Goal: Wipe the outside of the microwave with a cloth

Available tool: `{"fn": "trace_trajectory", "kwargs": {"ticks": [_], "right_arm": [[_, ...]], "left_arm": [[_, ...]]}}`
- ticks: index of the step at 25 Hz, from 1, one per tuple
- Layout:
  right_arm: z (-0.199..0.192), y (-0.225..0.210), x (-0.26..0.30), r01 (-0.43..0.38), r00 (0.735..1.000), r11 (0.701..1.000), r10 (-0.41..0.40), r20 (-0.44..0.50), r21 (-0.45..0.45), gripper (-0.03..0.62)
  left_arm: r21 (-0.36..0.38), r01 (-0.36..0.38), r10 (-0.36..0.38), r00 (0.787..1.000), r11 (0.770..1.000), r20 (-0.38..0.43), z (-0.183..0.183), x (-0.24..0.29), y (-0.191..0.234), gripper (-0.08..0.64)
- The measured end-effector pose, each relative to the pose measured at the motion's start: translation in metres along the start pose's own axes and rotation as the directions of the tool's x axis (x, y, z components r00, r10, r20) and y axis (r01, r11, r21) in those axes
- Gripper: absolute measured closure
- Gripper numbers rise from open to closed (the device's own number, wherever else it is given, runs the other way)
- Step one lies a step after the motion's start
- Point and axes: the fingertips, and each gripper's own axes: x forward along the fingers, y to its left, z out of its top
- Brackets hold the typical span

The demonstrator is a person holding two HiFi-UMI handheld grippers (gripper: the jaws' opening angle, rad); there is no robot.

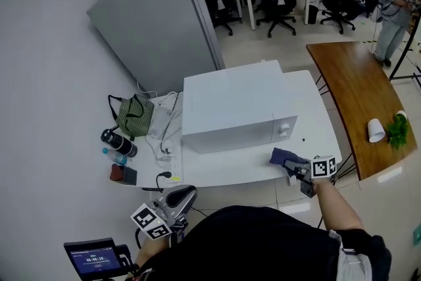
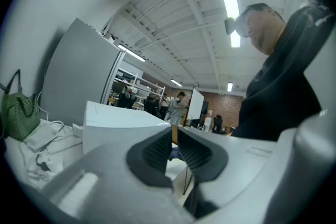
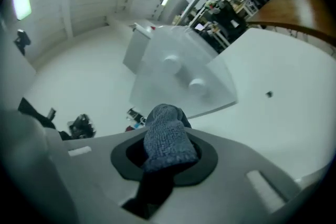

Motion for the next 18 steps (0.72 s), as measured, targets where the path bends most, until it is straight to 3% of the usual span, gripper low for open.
{"fn": "trace_trajectory", "kwargs": {"ticks": [3,6,11,18], "right_arm": [[-0.006,0.061,0.022,-0.141,0.990,0.989,0.142,0.024,-0.046,0.523],[-0.005,0.114,0.043,-0.220,0.972,0.971,0.226,0.058,-0.095,0.523],[0.010,0.196,0.070,-0.236,0.955,0.956,0.261,0.140,-0.173,0.523],[0.003,0.272,0.076,-0.240,0.926,0.941,0.296,0.235,-0.240,0.523]], "left_arm": [[0.021,0.042,-0.042,0.998,0.999,0.035,0.009,-0.003,0.012,0.531],[0.043,0.091,-0.093,0.995,0.995,0.040,0.015,-0.015,0.022,0.532],[0.042,0.185,-0.187,0.981,0.982,0.055,0.024,-0.051,0.060,0.532],[-0.015,0.300,-0.299,0.954,0.954,0.030,0.005,-0.081,0.076,0.532]]}}
